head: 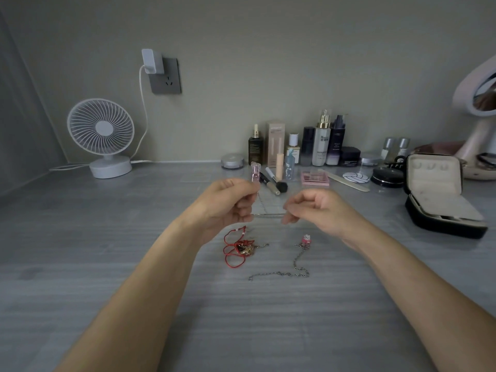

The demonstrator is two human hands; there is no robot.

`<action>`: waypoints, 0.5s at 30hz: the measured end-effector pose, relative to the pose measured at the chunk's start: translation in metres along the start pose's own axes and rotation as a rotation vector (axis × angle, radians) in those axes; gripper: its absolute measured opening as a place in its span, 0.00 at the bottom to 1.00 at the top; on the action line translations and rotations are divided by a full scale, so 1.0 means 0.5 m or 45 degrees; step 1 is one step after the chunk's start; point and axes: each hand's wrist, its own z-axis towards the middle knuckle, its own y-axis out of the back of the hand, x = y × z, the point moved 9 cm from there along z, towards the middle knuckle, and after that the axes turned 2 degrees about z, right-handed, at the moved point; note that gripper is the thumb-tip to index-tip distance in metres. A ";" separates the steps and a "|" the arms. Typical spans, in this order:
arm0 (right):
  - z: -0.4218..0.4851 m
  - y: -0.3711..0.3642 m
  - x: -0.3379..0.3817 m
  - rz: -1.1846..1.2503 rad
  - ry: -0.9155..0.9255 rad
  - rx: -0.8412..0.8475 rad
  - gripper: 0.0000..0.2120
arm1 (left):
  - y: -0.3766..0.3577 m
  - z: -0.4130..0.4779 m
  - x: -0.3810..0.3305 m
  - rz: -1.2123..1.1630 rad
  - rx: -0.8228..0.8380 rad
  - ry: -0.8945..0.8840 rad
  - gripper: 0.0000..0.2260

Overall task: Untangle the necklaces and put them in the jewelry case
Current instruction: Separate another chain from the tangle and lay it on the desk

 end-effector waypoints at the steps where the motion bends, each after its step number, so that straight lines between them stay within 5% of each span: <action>1: 0.003 0.010 -0.008 -0.093 -0.025 -0.022 0.02 | -0.007 -0.002 0.000 0.026 0.031 0.005 0.16; 6: 0.004 0.066 -0.057 -0.842 -0.170 -0.051 0.08 | -0.026 -0.009 0.012 0.184 0.141 0.059 0.17; 15: 0.003 0.022 -0.076 -0.940 -0.183 0.174 0.05 | -0.059 -0.018 0.035 0.564 0.268 0.082 0.11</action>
